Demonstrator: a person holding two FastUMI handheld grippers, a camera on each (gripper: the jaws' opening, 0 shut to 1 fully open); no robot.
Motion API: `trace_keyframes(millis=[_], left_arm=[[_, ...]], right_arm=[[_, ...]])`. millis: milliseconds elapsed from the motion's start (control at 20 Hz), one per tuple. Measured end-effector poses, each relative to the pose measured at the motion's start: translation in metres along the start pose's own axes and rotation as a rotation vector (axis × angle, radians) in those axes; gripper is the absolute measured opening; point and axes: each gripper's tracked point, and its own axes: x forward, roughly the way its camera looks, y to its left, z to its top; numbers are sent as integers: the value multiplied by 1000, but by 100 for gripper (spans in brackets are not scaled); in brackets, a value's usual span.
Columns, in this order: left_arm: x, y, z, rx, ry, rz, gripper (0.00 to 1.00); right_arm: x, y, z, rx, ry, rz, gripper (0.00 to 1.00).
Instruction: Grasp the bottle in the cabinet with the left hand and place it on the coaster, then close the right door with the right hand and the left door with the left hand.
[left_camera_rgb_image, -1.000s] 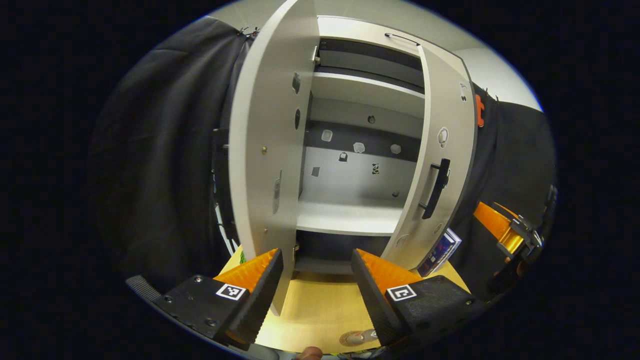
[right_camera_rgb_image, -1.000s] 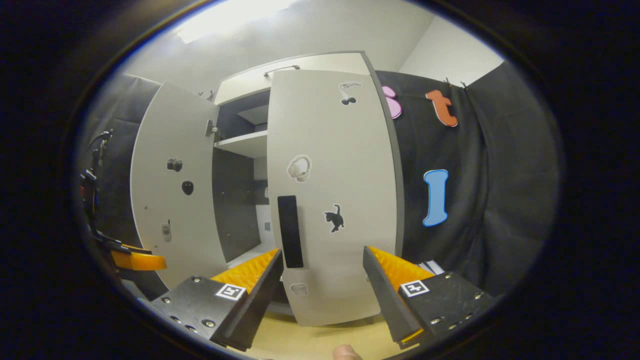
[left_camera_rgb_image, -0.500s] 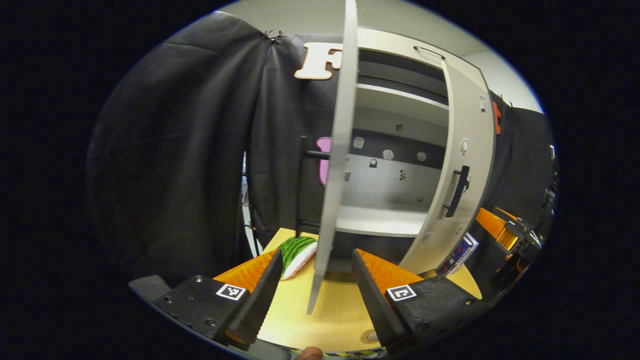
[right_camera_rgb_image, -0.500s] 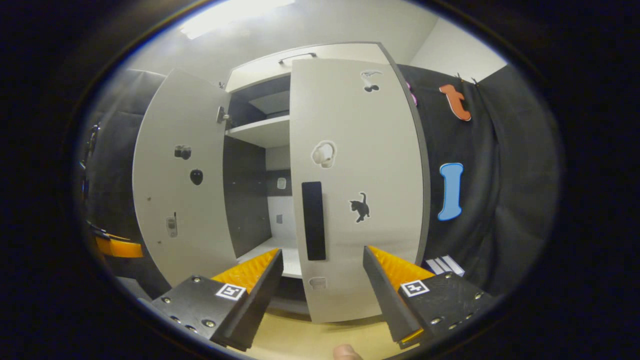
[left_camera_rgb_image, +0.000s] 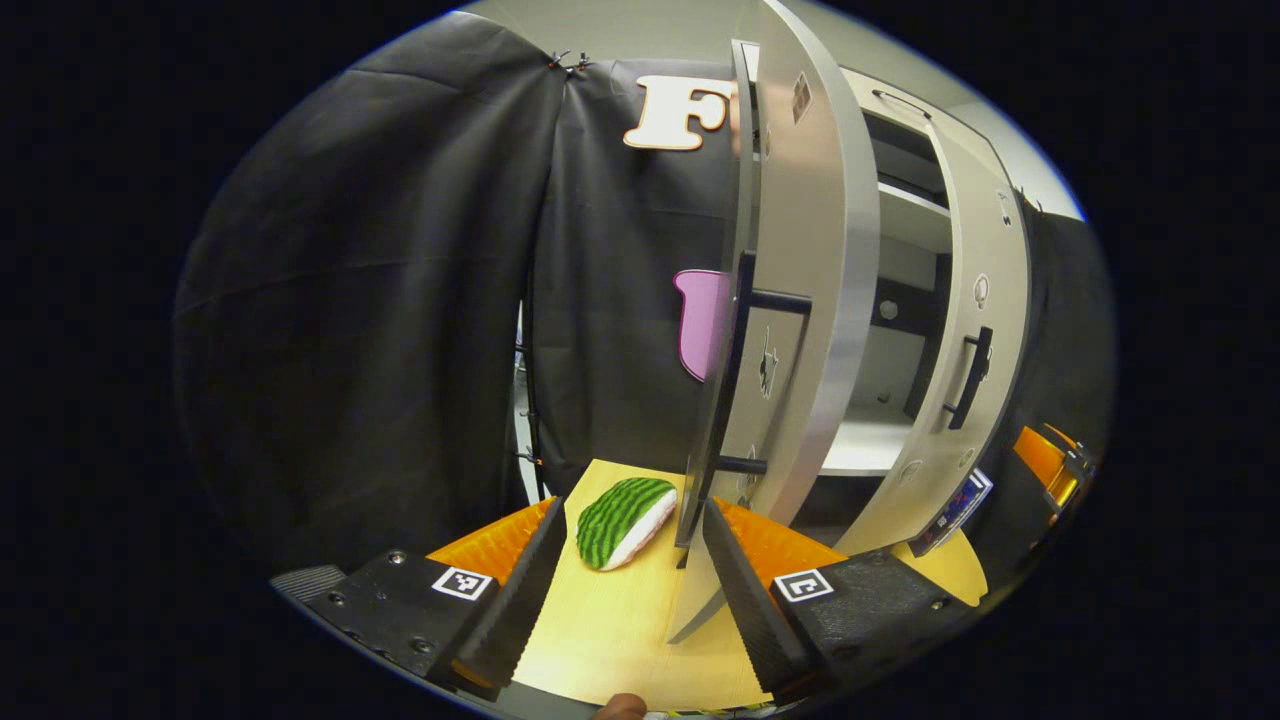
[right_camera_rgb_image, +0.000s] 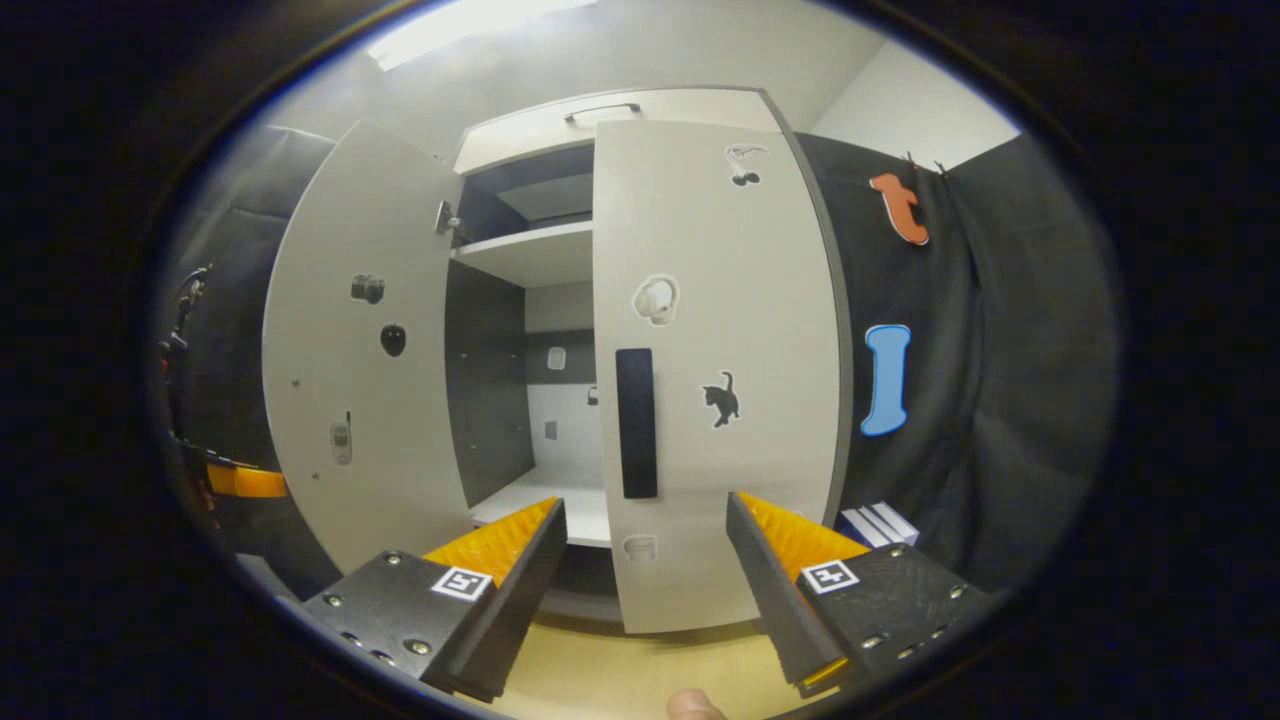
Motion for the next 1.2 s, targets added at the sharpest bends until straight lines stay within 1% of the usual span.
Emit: trace_keyframes(millis=[300,400,450,700,950,1200], left_arm=[[10,-10,-9,19,15,-30,88],[12,-7,-11,32,16,-17,87],[12,-7,-11,34,16,-19,87],[14,-21,-15,3,14,-79,87],[14,-41,-15,45,4,-104,86],[12,-61,-16,29,7,-136,86]], right_arm=[[-4,-11,0,1,2,-37,97],[-4,-13,0,1,2,-42,97],[-5,-14,-1,0,4,-42,97],[-6,-17,-7,-6,23,-36,97],[-4,-19,-4,-7,23,-23,97],[-6,-26,-8,-19,37,-27,97]])
